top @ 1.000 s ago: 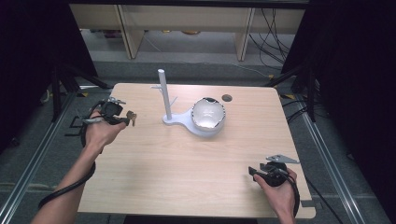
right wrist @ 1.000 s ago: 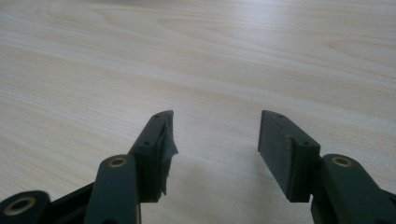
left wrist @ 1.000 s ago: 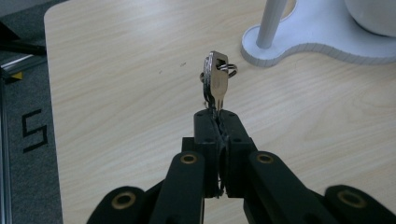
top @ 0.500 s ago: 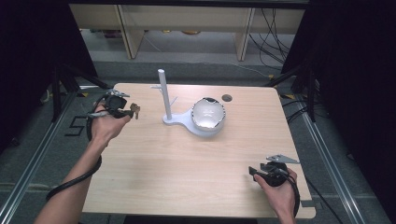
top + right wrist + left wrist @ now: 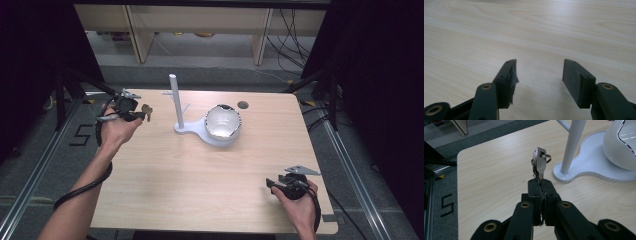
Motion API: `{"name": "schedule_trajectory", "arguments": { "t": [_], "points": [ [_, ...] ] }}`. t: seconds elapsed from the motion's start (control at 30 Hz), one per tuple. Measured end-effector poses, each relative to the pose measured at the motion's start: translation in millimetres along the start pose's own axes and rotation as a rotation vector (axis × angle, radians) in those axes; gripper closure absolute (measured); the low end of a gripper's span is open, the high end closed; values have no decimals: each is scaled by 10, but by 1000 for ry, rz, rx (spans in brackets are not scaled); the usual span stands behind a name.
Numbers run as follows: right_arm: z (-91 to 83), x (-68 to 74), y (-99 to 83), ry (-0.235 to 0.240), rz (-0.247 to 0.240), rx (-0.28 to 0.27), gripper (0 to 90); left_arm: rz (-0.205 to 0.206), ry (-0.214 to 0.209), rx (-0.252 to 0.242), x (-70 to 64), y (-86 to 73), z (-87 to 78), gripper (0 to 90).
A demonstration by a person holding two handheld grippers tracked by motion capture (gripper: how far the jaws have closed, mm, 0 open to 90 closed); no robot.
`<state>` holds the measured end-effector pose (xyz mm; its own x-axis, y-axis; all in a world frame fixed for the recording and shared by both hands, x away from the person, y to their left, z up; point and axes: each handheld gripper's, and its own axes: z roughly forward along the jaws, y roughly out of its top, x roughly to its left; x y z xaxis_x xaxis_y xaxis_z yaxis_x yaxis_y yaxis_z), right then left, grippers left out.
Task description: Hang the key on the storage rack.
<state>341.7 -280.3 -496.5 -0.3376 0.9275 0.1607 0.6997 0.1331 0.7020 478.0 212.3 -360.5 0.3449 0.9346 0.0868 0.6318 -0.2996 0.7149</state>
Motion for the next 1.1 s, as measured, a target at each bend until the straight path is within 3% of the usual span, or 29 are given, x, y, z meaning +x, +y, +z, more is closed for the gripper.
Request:
{"name": "schedule_trajectory", "arguments": {
  "t": [0.17, 0.33, 0.37, 0.47, 0.73, 1.1],
  "points": [
    [-7, 7, 7, -25, 2, 3, 459, -6, 6, -23, 10, 22, 2, 868],
    [5, -5, 1, 1, -11, -4, 459, -6, 5, -45, 2, 45, 3, 867],
    [9, 10, 5, 0, 8, -11, 459, -11, 5, -57, -1, 56, 4, 867],
    [3, -5, 1, -1, -11, -5, 459, -8, 7, -66, -1, 71, 1, 868],
    [5, -7, 0, -19, -8, -4, 459, -4, 7, -88, -23, 136, -12, 867],
    [15, -7, -2, -5, -7, -13, 458, 11, 2, -103, -76, 202, 2, 867]
  ]
}}
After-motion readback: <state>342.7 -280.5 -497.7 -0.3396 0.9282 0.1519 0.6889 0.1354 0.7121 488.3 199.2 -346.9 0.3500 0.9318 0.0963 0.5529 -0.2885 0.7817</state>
